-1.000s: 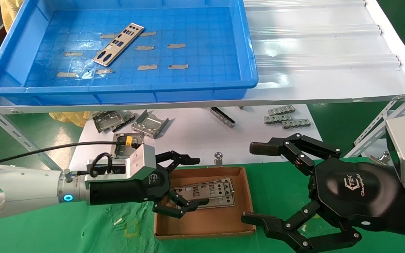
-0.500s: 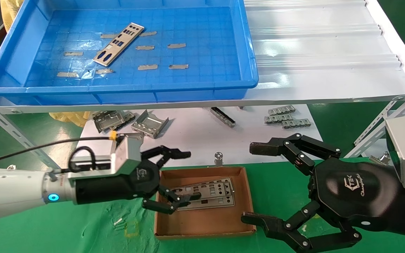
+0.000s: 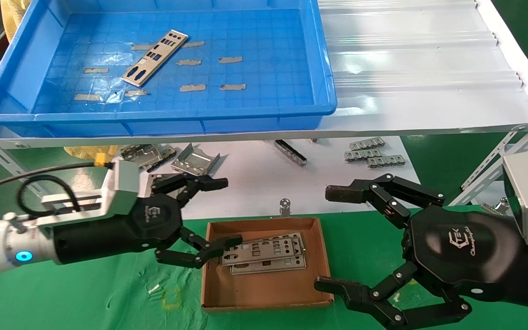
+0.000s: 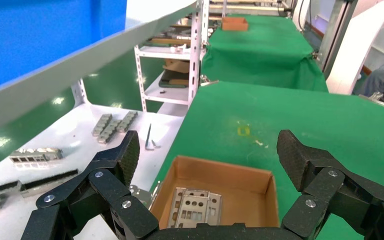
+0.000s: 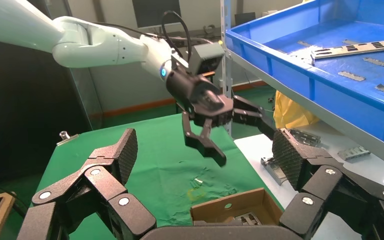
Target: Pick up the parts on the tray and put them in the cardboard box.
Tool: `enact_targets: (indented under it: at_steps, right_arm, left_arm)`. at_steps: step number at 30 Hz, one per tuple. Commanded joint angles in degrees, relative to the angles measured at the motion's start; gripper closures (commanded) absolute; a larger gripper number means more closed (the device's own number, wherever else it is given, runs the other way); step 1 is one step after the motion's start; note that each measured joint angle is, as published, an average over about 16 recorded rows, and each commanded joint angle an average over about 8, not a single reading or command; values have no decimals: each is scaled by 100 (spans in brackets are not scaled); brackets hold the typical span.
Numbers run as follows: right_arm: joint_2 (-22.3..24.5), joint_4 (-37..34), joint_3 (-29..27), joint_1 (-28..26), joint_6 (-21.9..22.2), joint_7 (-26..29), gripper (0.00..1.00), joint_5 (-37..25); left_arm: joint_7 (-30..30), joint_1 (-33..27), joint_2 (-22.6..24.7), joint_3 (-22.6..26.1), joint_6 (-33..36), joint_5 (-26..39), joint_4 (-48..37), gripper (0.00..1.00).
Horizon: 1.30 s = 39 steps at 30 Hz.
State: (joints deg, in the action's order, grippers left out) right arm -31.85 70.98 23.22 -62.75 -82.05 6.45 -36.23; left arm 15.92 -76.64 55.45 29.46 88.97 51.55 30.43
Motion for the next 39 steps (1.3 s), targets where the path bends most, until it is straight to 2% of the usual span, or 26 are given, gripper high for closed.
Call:
enact_targets:
  at_steps: [1, 31, 39]
  right_arm:
    - [0, 0, 0, 0, 0, 0, 0, 0]
    - [0, 0, 0, 0, 0, 0, 0, 0]
    - [0, -1, 0, 1, 1, 0, 0, 1]
  left_arm:
    - [-152, 86, -116, -76, -19, -55, 245, 0]
    - [-2441, 1380, -1870, -1230, -300, -887, 3948, 0]
    - [-2768, 1590, -2154, -1419, -339, -1031, 4548, 0]
